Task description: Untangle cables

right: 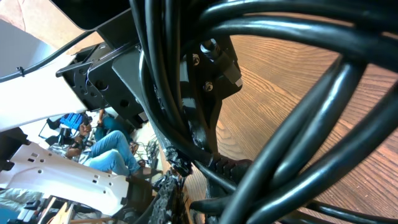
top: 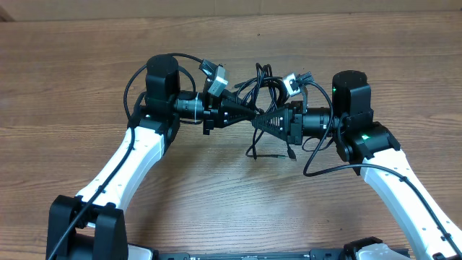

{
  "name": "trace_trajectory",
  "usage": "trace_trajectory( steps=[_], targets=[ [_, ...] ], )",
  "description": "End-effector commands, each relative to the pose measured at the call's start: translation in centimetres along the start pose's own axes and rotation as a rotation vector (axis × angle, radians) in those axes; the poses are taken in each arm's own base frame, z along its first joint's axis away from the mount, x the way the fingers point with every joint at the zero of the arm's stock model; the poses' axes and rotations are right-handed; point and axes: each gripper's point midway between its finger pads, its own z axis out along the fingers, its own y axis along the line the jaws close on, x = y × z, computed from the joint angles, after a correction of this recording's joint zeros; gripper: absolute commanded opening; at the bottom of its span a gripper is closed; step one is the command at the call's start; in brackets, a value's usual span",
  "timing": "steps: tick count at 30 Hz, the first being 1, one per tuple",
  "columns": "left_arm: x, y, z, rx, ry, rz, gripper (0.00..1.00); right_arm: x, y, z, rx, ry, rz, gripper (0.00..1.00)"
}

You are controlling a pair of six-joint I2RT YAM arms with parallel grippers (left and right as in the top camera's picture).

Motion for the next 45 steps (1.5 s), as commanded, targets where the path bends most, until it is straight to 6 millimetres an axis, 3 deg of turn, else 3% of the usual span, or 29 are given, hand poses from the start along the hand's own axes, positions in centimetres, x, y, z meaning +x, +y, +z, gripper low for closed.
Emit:
trace_trajectory(
  steps=[1,9,22,26,31,32,35,38,41,45],
  targets=[
    [0.4,-3.7,1.7,0.199,0.042,-0.019,0.04,-1.8,-1.5,-0.5,0.124,-0.072,-0.019,0.13],
    [0.4,-3.7,1.7,0.198,0.042,-0.017,0.04,-2.8,-4.3,-1.2,0.277,-0.157,0.140,0.16],
    [0.4,-2.9,1.9,0.154,0.037,-0.015,0.04,-2.9,-4.6,-1.3,0.294,-0.166,0.153,0.23],
    [0.3,-2.7,1.9,0.142,0.035,-0.012,0.04,-3.2,-5.5,-1.7,0.347,-0.188,0.156,0.33],
    [0.3,-2.0,2.0,0.103,0.031,-0.010,0.04,-3.2,-8.6,-3.2,0.540,-0.238,0.183,0.43],
    [0.3,-2.0,2.0,0.103,0.031,-0.010,0.04,-2.7,-9.0,-3.4,0.561,-0.230,0.204,0.56],
    [0.2,-2.0,1.8,0.103,0.027,0.032,0.04,-1.7,-9.3,-3.4,0.575,-0.203,0.246,0.64],
    [0.1,-1.7,1.4,0.092,0.020,0.072,0.04,-0.9,-10.3,-4.0,0.631,-0.208,0.326,0.86],
    [0.0,-1.4,0.9,0.076,0.014,0.069,0.04,-0.2,-11.2,-4.6,0.690,-0.221,0.398,1.00],
    [-0.1,-1.3,0.6,0.072,0.011,0.069,0.04,-0.6,-11.1,-4.7,0.689,-0.235,0.383,1.00]
  ],
)
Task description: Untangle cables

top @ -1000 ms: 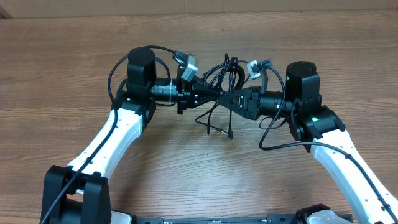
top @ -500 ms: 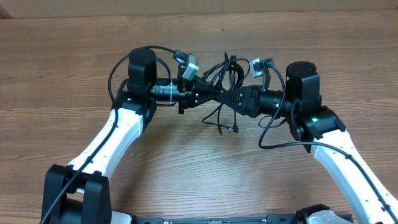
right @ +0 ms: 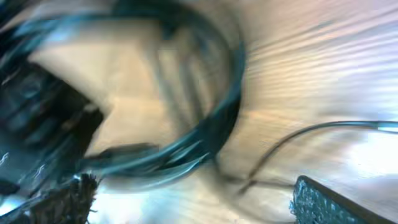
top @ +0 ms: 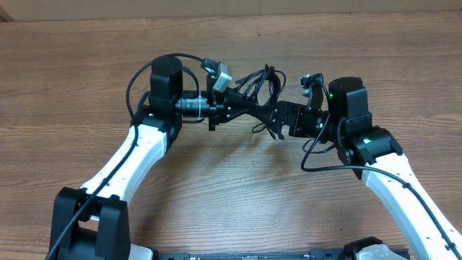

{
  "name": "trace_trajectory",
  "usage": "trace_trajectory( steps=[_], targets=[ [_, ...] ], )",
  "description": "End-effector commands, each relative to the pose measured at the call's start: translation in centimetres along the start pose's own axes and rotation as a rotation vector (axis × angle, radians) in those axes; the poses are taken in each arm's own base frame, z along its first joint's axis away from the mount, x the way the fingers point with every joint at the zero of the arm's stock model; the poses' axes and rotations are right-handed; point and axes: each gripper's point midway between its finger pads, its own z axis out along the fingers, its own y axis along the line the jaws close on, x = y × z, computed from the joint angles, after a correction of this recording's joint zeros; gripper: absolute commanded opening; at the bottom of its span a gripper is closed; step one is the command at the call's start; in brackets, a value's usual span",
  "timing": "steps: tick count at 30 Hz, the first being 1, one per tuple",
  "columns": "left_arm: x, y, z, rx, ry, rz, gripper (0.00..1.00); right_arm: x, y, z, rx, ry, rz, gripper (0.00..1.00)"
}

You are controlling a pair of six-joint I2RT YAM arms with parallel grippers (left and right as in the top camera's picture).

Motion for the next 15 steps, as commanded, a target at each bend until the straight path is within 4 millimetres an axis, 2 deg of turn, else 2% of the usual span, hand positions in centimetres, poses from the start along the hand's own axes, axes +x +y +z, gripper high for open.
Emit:
trace_trajectory(
  steps=[1,9,15],
  targets=[
    [-0.9,-4.4,0.1,0.201,0.008,0.085,0.04,-2.6,-3.0,-0.2,0.153,-0.124,0.053,1.00],
    [-0.9,-4.4,0.1,0.197,0.007,0.085,0.04,-3.4,-3.3,-1.1,0.148,-0.149,0.065,1.00],
    [-1.1,-3.7,-0.6,0.171,-0.003,0.094,0.04,-4.8,-2.1,-4.1,0.061,-0.199,0.065,1.00]
  ],
)
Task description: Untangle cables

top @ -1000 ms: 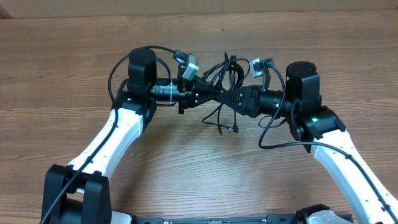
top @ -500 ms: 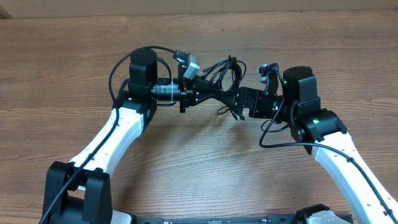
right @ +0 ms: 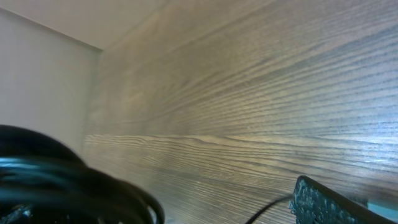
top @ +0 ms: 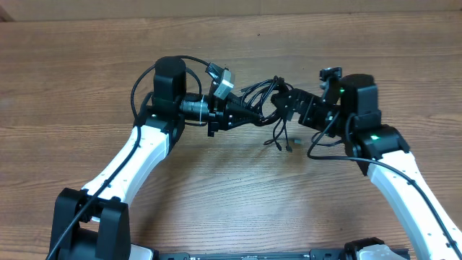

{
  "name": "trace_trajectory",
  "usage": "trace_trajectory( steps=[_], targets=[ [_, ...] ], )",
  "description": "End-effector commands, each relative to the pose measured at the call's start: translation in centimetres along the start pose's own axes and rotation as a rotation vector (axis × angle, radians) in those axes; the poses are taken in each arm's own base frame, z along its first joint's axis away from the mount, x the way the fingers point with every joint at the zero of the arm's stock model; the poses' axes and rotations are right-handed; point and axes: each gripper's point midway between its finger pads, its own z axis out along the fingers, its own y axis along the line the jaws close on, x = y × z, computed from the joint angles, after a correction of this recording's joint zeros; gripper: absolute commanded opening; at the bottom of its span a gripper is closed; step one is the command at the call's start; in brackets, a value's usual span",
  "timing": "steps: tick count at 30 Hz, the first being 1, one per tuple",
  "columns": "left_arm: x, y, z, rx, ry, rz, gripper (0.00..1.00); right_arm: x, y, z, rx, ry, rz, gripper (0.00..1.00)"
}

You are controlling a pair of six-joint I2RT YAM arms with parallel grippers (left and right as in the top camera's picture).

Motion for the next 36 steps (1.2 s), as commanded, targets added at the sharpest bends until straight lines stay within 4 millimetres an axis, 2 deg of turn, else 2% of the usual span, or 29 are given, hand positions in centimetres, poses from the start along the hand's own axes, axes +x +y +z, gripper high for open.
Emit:
trace_trajectory(
  steps=[1,6,7,9,13,17,22,28,29,31,34,36],
  targets=[
    [-1.3,-1.2,-0.8,0.032,-0.011,0.081,0.05,-2.1,1.1,-2.7,-0.050,-0.083,-0.009,1.00],
    [-1.5,-0.3,-1.5,-0.019,-0.021,0.084,0.04,-1.3,4.1,-4.5,-0.185,-0.053,-0.102,1.00],
    [-1.5,-0.2,-1.8,-0.021,-0.024,0.084,0.05,-0.9,5.2,-5.4,-0.227,-0.050,-0.126,1.00],
    [-1.5,-0.4,-1.8,-0.012,-0.023,0.093,0.07,-0.7,6.2,-6.2,-0.265,-0.050,-0.145,1.00],
    [-1.5,-0.5,-1.6,-0.009,-0.021,0.193,0.04,-0.1,7.4,-7.0,-0.315,-0.030,-0.148,1.00],
    [-1.5,-0.4,-1.6,-0.015,-0.020,0.232,0.04,-0.1,7.1,-6.6,-0.308,-0.027,-0.143,1.00],
    [-1.5,-0.3,-1.6,-0.017,-0.020,0.243,0.04,-0.7,5.4,-5.4,-0.239,-0.038,-0.105,1.00],
    [-1.6,0.5,-1.7,-0.069,-0.018,0.309,0.04,-0.2,4.5,-4.2,-0.222,0.039,0.213,0.91],
    [-1.6,0.6,-1.7,-0.072,-0.017,0.317,0.04,0.0,4.3,-3.9,-0.216,0.061,0.279,0.85],
    [-1.6,0.6,-1.7,-0.072,-0.017,0.321,0.04,0.4,3.8,-3.6,-0.196,0.085,0.366,0.81],
    [-1.6,0.6,-1.7,-0.072,-0.017,0.320,0.04,0.0,3.0,-3.2,-0.163,0.062,0.363,0.82],
    [-1.6,0.6,-1.7,-0.072,-0.017,0.320,0.04,-0.3,2.9,-2.9,-0.167,0.032,0.112,0.79]
  ],
)
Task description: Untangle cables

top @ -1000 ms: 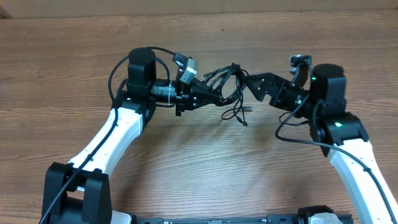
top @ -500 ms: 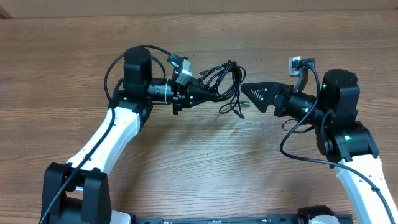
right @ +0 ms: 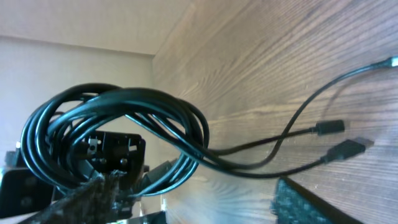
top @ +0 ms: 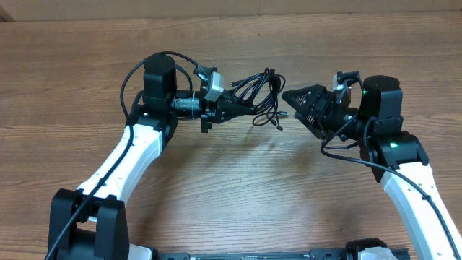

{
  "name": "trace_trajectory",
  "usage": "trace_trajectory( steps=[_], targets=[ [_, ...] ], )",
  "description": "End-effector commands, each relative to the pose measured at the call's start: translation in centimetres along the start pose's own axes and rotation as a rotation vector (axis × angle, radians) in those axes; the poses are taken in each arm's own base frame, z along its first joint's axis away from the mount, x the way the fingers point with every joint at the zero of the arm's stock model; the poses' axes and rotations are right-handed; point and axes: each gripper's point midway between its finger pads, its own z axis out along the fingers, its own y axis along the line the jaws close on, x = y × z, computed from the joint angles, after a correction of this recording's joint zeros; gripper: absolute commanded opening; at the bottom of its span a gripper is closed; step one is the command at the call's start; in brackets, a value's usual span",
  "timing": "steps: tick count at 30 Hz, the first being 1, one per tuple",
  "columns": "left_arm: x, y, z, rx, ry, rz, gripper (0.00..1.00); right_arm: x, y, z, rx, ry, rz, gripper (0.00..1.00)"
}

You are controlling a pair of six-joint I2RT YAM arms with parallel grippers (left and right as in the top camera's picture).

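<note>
A bundle of coiled black cables (top: 257, 88) hangs from my left gripper (top: 237, 106), which is shut on its left side and holds it above the wooden table (top: 231, 188). Two thin loose ends with plugs (top: 275, 121) trail down from the coil. In the right wrist view the coil (right: 118, 134) loops in front of the left gripper, and the plug ends (right: 341, 148) lie toward the right. My right gripper (top: 291, 97) stands just right of the bundle, apart from it. It is open (right: 196, 194) with nothing between its fingers (right: 298, 200).
The arms' own black cables loop round the left wrist (top: 137, 79) and the right wrist (top: 339, 141). The table's far edge (top: 231, 9) runs along the top of the overhead view.
My right gripper has drawn back to the right and now stands clear of the bundle. The left gripper, still holding the coil, sits slightly further left and toward the far edge.
First both grippers met at the table's middle with the bundle between them, cables filling the right wrist view. Then the pair stood further back with the coil stretched between them. Later the right gripper was at the coil's right edge; now only the left holds it.
</note>
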Motion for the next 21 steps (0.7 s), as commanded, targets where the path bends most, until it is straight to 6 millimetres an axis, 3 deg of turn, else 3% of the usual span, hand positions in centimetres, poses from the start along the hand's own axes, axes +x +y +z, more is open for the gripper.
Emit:
trace_trajectory(
  steps=[1,5,12,14,17,21],
  targets=[
    [-1.4,-0.5,-0.1,-0.001,-0.008,0.077,0.04,-0.5,0.1,0.3,0.011,-0.018,-0.314,0.81],
    [-1.4,-0.5,-0.1,-0.001,-0.008,0.077,0.04,0.9,-1.3,1.0,0.043,0.058,-0.663,0.86],
    [-1.4,-0.5,-0.1,0.000,-0.008,0.067,0.06,2.1,-2.9,3.1,0.046,0.148,-0.787,0.85],
    [-1.4,-0.5,-0.1,0.001,-0.009,0.067,0.06,2.4,-3.0,4.0,0.035,0.167,-0.826,0.79],
    [-1.4,-0.5,-0.1,0.000,-0.009,0.058,0.06,3.3,-3.2,5.8,0.007,0.205,-0.921,0.63],
    [-1.8,-0.4,-0.1,0.000,-0.015,-0.031,0.06,4.0,-3.4,8.4,-0.031,0.233,-0.992,0.55]
  ],
)
